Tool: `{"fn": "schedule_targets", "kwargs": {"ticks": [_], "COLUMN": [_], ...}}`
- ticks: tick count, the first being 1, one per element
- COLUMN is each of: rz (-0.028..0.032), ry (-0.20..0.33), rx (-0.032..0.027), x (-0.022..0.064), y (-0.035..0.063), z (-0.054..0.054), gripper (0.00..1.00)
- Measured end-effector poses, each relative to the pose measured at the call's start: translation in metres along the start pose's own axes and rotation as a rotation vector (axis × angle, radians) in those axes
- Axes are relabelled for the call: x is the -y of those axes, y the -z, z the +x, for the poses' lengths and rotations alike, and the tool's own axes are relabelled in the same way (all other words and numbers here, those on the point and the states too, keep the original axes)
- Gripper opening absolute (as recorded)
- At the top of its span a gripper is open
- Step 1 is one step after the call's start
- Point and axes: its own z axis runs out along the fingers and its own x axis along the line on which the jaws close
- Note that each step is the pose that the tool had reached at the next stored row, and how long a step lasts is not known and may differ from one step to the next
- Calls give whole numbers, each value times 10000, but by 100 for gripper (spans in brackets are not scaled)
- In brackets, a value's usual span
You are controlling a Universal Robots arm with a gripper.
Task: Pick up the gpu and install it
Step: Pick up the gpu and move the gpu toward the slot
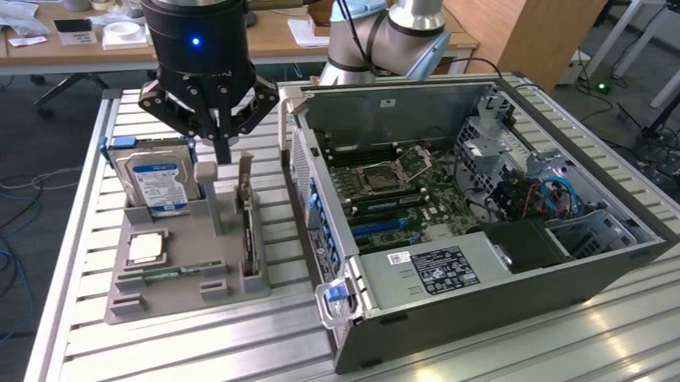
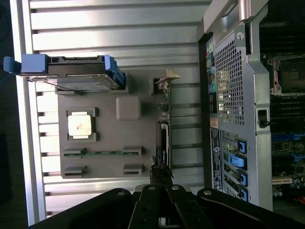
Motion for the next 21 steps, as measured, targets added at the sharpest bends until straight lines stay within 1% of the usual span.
{"fn": "schedule_targets", "kwargs": {"ticks": [12, 13, 14, 16, 17, 18, 21], "rz": [0, 0, 0, 0, 0, 0, 0], "ry": [0, 0, 0, 0, 0, 0, 0], "rx": [0, 1, 0, 1, 0, 0, 0], "x": [0, 0, 0, 0, 0, 0, 0], "y": [0, 0, 0, 0, 0, 0, 0], "z": [0, 0, 0, 0, 0, 0, 0], "gripper": [11, 17, 17, 29, 29, 36, 36]}}
